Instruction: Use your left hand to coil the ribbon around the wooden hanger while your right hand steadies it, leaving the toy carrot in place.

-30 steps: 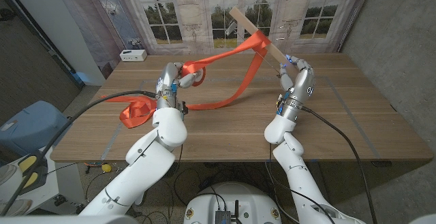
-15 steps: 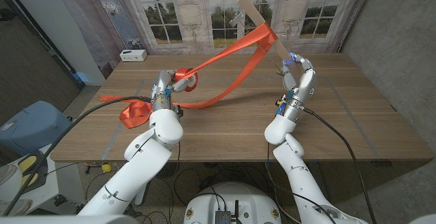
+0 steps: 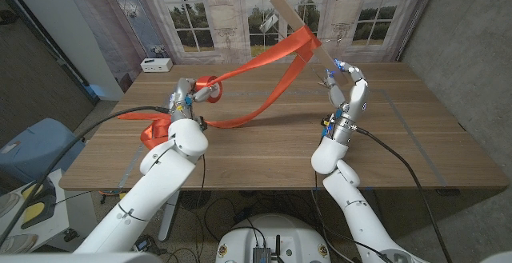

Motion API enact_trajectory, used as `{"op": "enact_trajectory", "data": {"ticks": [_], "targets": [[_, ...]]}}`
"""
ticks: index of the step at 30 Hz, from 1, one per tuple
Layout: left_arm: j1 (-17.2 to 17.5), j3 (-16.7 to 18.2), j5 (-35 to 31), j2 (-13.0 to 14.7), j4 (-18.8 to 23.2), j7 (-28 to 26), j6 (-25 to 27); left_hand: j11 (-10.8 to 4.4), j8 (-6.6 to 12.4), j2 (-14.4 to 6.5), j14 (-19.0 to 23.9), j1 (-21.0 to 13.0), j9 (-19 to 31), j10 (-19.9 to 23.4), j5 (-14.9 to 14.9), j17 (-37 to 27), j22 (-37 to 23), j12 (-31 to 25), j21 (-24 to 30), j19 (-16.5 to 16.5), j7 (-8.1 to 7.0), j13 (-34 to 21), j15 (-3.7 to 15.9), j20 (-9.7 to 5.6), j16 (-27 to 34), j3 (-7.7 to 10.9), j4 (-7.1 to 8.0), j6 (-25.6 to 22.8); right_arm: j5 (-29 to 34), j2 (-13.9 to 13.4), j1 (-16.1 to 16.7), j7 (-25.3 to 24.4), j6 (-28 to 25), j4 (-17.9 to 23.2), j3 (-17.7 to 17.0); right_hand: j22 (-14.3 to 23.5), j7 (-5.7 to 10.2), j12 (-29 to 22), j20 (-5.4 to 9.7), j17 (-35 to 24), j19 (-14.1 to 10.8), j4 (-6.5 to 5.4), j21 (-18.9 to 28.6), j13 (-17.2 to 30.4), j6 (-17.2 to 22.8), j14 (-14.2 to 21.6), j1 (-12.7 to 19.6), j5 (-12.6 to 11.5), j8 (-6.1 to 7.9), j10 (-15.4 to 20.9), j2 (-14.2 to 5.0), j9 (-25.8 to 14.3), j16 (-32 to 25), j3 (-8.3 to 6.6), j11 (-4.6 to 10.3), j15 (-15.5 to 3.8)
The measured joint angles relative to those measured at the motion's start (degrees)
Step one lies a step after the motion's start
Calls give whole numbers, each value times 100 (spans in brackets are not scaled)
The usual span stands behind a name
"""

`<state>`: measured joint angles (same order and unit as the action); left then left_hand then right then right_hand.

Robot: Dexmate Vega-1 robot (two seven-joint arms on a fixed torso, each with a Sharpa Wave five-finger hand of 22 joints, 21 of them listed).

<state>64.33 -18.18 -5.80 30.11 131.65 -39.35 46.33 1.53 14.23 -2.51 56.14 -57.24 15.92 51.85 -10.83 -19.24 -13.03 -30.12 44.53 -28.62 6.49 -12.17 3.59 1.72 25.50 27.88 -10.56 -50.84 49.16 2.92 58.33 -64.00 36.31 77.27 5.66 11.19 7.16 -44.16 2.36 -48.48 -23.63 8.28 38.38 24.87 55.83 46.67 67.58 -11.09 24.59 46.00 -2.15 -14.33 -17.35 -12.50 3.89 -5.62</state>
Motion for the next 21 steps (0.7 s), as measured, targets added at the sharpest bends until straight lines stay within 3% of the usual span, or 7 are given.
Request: {"op": "enact_trajectory", "data": {"ticks": [9,18,21], "targets": [[-544,-195,11,280,-35,69,302,0,19,1,0,-1,-1,0,0,-3,0,7,45,21,2,0,0,-18,-4,3,-3,-3,97,-382,53,2,-226,137,483,0,0,3,-24,0,23,10,0,-22,0,0,0,0,-2,0,0,0,0,9,0,0],[-1306,-663,-230,621,-75,304,770,0,19,1,1,-1,-6,0,4,-5,26,28,89,61,9,0,0,-19,-8,18,-18,-12,-33,-997,-70,2,-494,163,1309,1,0,12,-22,0,21,22,44,8,0,0,0,2,-8,-1,0,0,33,21,1,0],[-1496,-796,-259,700,-75,330,813,0,19,1,12,-1,-9,0,4,-18,26,28,89,61,8,0,11,-19,-22,18,-17,-13,-85,-1047,-87,2,-560,163,1383,0,0,25,-22,1,21,21,44,7,0,0,0,3,-4,-1,0,0,41,20,1,0]]}}
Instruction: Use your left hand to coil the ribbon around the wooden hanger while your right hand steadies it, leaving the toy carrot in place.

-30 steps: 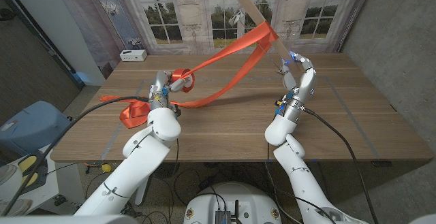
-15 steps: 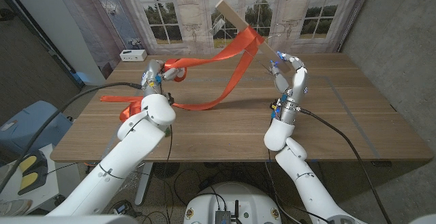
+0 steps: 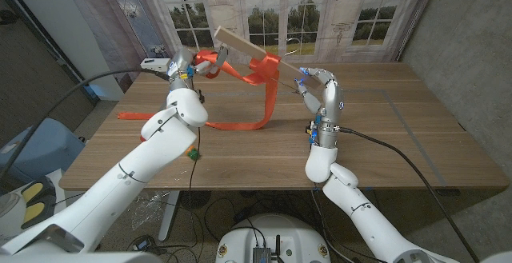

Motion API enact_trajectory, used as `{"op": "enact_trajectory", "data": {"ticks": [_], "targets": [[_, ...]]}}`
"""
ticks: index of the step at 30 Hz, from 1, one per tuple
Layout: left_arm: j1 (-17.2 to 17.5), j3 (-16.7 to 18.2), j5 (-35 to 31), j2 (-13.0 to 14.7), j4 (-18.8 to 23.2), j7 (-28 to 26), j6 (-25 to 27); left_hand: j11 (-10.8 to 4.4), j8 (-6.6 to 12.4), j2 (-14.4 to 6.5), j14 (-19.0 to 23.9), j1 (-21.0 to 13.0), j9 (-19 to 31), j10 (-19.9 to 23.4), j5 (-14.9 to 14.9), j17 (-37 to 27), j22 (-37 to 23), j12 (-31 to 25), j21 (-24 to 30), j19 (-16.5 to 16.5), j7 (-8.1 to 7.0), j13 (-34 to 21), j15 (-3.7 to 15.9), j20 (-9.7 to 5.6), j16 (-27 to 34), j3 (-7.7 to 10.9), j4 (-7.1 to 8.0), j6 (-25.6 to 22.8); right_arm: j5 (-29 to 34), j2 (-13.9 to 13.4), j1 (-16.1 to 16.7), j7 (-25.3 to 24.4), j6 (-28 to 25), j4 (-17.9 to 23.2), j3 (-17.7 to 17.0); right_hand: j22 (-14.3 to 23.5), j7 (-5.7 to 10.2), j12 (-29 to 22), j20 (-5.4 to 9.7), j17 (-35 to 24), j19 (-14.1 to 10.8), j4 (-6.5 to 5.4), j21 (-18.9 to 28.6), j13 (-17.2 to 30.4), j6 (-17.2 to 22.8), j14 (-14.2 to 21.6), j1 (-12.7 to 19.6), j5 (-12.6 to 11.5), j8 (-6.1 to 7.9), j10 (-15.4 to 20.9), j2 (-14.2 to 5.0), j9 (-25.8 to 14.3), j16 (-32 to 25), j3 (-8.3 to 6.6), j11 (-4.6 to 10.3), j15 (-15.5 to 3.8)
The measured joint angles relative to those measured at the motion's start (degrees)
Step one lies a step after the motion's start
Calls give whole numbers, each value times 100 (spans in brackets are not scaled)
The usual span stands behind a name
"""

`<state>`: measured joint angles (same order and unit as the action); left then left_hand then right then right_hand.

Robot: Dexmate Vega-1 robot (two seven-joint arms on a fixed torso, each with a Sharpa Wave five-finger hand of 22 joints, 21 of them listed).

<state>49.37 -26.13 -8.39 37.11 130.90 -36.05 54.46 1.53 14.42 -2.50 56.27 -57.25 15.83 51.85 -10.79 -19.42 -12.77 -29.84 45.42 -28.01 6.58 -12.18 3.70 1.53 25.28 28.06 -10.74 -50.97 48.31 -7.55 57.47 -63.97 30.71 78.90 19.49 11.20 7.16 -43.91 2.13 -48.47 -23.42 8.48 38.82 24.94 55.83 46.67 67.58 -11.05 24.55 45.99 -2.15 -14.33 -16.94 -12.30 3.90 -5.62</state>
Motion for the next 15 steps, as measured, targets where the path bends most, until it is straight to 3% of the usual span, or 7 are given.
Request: {"op": "enact_trajectory", "data": {"ticks": [6,15], "targets": [[-485,-334,-267,187,65,272,370,0,-4,1,7,-1,-2,0,1,4,0,5,0,31,0,0,5,-31,-4,0,0,-1,-93,-335,-168,0,-172,-94,547,0,0,9,0,0,-1,-1,0,0,0,0,0,3,31,0,0,0,0,-1,1,0],[-998,-688,-513,355,199,490,658,0,-18,6,15,-6,0,0,1,-16,-1,38,44,30,-1,-1,-2,-31,-21,-1,1,-2,-145,-497,-305,-1,-403,-250,889,0,0,15,21,-24,20,-19,45,-15,0,0,0,21,31,19,0,-22,22,16,21,0]]}}
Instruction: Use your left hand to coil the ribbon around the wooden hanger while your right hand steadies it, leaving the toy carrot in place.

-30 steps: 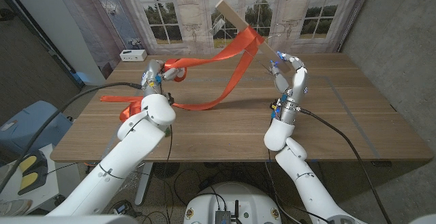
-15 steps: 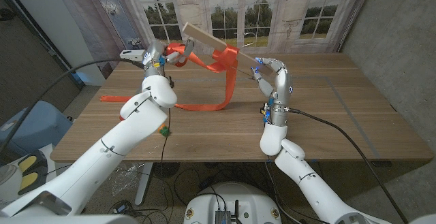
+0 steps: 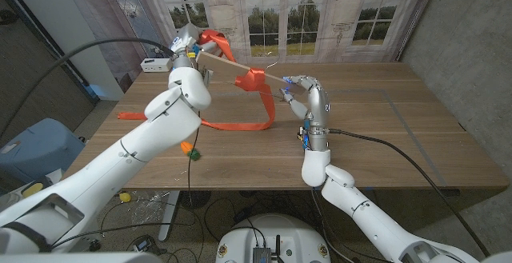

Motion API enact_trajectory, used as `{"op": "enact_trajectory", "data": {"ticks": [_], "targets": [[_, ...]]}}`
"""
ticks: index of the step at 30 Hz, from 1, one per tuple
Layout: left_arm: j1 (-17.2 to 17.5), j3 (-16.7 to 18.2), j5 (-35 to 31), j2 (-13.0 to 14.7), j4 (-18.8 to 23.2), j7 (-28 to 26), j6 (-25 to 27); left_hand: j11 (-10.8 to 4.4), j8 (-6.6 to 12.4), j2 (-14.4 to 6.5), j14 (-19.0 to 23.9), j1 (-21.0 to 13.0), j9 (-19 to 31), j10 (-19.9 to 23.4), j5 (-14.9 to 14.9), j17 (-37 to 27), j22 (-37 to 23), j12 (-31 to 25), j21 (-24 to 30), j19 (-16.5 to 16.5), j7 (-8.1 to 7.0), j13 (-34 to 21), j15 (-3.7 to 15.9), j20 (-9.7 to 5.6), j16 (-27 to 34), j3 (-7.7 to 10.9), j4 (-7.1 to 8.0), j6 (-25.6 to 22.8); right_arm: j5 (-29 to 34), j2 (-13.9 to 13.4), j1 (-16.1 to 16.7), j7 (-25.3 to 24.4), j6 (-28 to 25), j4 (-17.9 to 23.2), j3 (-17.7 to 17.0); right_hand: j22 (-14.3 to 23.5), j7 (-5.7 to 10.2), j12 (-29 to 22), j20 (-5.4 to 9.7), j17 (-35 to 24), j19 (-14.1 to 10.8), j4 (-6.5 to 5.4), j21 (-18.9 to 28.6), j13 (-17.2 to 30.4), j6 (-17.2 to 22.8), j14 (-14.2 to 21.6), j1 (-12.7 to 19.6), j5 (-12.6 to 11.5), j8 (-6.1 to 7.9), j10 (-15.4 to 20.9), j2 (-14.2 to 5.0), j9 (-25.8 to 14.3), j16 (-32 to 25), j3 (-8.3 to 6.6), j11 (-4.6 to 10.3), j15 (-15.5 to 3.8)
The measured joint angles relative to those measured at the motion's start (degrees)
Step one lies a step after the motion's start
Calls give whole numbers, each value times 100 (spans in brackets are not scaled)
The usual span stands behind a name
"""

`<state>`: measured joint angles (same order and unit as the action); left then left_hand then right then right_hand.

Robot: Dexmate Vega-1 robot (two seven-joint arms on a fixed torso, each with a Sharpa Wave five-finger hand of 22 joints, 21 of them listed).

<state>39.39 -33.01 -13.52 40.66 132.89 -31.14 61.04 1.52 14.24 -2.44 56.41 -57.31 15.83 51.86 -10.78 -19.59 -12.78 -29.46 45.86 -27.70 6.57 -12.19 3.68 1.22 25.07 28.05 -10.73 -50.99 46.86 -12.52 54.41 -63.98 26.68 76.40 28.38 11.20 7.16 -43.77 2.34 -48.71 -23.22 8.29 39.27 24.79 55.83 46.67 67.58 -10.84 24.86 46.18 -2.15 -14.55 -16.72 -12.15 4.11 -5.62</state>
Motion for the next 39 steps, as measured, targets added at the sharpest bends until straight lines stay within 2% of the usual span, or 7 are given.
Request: {"op": "enact_trajectory", "data": {"ticks": [12,20,25,27,34,38,39], "targets": [[-570,-362,-378,124,134,303,271,0,-23,-8,1,8,2,0,1,-3,27,18,34,31,0,-2,0,-31,-23,-1,1,-1,212,-20,-131,-2,-446,-246,259,0,-1,-12,13,0,12,-8,40,-5,-2,0,0,-24,-29,112,0,-2,0,8,112,0],[-987,-664,-671,197,240,498,440,0,-40,-8,1,8,28,0,23,-2,27,17,56,51,0,-2,0,-10,-28,-1,1,-1,216,-51,-247,-2,-744,-402,441,-29,-1,-6,21,1,20,-8,39,-8,-2,0,0,-23,-20,112,0,-2,26,8,113,0],[-1186,-818,-922,236,312,653,579,-22,-41,-9,1,9,29,-21,33,0,27,18,77,51,0,-3,0,-10,-29,-1,1,-1,204,-50,-311,-1,-891,-504,518,-29,39,-14,20,1,19,-5,70,51,61,0,0,-47,38,99,0,27,27,7,126,0],[-1378,-981,-1022,266,375,719,631,-21,-31,-9,1,9,29,-21,33,1,27,18,77,51,0,-3,0,-10,-29,-1,1,-1,217,-42,-331,-1,-930,-539,531,-29,39,-17,21,1,20,-5,88,34,61,0,0,-47,38,99,0,28,27,8,126,0],[-1669,-1240,-1343,282,466,930,737,-21,-22,-8,1,9,29,-21,34,-3,26,22,118,71,0,-4,0,-30,-30,-1,1,-1,264,-19,-420,-1,-1003,-639,618,-28,33,-17,21,1,19,0,88,-3,66,20,0,-47,38,102,0,29,26,12,122,20],[-1669,-1240,-1503,282,466,1039,735,-21,-22,-9,1,8,28,-21,37,-9,26,29,120,71,0,-6,0,-30,-34,-1,1,-1,285,-11,-482,-1,-1073,-687,688,-28,32,-16,21,-19,19,1,88,-2,66,20,0,-47,37,103,0,29,26,14,122,20],[-1777,-1358,-1548,281,524,1072,721,-21,-22,-9,1,9,28,-21,34,-9,26,29,119,71,0,-6,0,-30,-45,-1,1,-1,292,-11,-506,-1,-1212,-701,721,-28,32,-16,21,-14,19,6,88,1,66,20,0,-47,37,103,0,30,26,19,122,20]]}}
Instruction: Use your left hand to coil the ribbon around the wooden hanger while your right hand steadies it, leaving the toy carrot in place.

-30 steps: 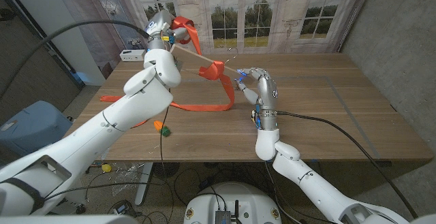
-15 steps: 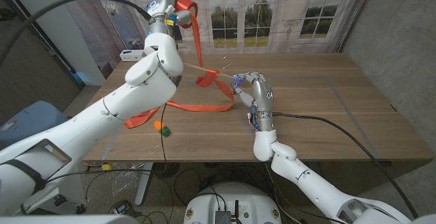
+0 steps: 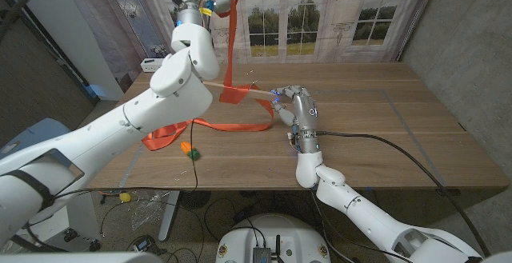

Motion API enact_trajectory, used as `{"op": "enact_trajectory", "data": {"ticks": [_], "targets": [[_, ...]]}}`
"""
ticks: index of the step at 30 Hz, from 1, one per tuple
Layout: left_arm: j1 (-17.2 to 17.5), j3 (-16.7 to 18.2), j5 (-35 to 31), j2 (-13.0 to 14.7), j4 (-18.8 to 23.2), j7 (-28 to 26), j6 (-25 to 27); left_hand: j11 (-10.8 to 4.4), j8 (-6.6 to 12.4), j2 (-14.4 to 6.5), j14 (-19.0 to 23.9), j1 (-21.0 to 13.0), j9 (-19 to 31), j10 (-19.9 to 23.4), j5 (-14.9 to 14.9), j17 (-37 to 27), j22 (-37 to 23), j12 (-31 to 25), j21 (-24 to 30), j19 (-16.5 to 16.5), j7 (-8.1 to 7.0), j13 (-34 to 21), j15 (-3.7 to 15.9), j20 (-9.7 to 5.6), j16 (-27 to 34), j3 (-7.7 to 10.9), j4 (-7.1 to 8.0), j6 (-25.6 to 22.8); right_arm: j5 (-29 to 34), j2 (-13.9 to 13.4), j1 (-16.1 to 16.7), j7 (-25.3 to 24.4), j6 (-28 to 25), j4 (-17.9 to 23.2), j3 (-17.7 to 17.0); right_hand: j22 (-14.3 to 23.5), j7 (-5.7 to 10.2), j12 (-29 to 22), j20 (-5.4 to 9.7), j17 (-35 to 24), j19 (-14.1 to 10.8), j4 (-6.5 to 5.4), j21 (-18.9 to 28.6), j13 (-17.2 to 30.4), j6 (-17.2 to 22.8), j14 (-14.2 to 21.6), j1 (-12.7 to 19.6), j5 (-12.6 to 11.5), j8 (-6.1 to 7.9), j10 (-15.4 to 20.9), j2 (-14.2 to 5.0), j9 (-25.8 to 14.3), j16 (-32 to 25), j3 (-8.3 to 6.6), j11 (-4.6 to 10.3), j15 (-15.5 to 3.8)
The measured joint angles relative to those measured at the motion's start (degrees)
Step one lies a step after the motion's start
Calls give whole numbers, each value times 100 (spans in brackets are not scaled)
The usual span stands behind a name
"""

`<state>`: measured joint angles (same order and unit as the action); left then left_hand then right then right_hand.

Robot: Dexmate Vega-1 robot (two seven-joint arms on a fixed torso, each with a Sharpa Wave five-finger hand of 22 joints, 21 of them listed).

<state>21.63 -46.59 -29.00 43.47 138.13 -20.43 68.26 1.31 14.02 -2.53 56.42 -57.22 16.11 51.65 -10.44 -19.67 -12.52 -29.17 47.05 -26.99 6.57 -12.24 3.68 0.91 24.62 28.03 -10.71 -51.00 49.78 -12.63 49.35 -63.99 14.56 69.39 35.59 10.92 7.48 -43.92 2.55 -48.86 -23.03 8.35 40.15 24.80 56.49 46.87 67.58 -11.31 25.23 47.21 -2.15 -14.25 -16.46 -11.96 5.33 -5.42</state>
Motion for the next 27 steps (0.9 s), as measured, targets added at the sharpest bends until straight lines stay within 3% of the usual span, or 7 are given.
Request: {"op": "enact_trajectory", "data": {"ticks": [14,15,17,19,24,25,27], "targets": [[123,-15,-285,-75,300,331,-640,0,-2,0,0,0,-3,0,-18,-15,27,3,43,21,0,-42,0,-21,18,-7,7,0,-448,-102,-401,0,-629,-125,571,1,-1,15,-22,-1,22,1,40,12,-1,0,0,-1,-27,1,0,-29,39,17,-1,0],[329,152,-273,-103,432,350,-704,0,-4,0,0,0,-2,0,-18,-15,28,3,53,21,0,-43,0,-21,18,-7,7,0,-647,-110,-421,8,-834,-126,600,1,-1,24,-22,4,22,1,40,12,-1,0,0,-15,-28,1,0,-29,39,17,-1,0],[329,152,-206,-103,432,399,-860,0,-7,0,0,0,0,0,-18,-14,27,3,64,21,0,-42,0,-21,18,-7,7,0,-647,-132,-481,8,-834,-126,684,1,-1,25,-22,5,22,1,40,11,-1,0,0,-16,-32,1,0,-25,39,17,-1,0],[622,403,-125,-120,605,438,-1010,0,-12,0,0,0,1,0,-18,-14,27,3,65,21,0,-42,0,-21,18,-7,7,0,-859,-154,-534,29,-1047,-126,753,1,-1,22,-22,5,22,1,70,10,-1,0,0,-16,-40,1,0,-16,39,17,-1,0],[622,403,169,-120,605,519,-1394,0,-17,0,0,0,25,0,-17,-13,27,4,87,21,0,-43,0,-21,18,-7,7,0,-859,-207,-650,29,-1047,-98,906,2,-2,10,-22,-9,21,-23,85,6,-2,0,0,-16,-51,1,0,-18,39,41,-1,0],[1154,882,228,-144,861,530,-1451,0,-18,0,0,0,27,0,-17,-13,27,4,87,21,0,-42,0,-21,18,-7,7,0,-1132,-211,-663,55,-1394,-91,919,2,-2,10,-22,-10,21,-23,85,3,-2,0,0,-16,-52,1,0,-19,39,41,-1,0],[1154,882,381,-144,861,546,-1628,0,-21,0,0,0,27,0,-17,-14,27,4,87,20,0,-42,0,-21,18,-6,6,0,-1132,-227,-709,55,-1394,-62,969,2,-2,10,-22,1,21,-23,85,1,-2,0,0,-16,-58,1,0,-22,74,41,-1,0]]}}
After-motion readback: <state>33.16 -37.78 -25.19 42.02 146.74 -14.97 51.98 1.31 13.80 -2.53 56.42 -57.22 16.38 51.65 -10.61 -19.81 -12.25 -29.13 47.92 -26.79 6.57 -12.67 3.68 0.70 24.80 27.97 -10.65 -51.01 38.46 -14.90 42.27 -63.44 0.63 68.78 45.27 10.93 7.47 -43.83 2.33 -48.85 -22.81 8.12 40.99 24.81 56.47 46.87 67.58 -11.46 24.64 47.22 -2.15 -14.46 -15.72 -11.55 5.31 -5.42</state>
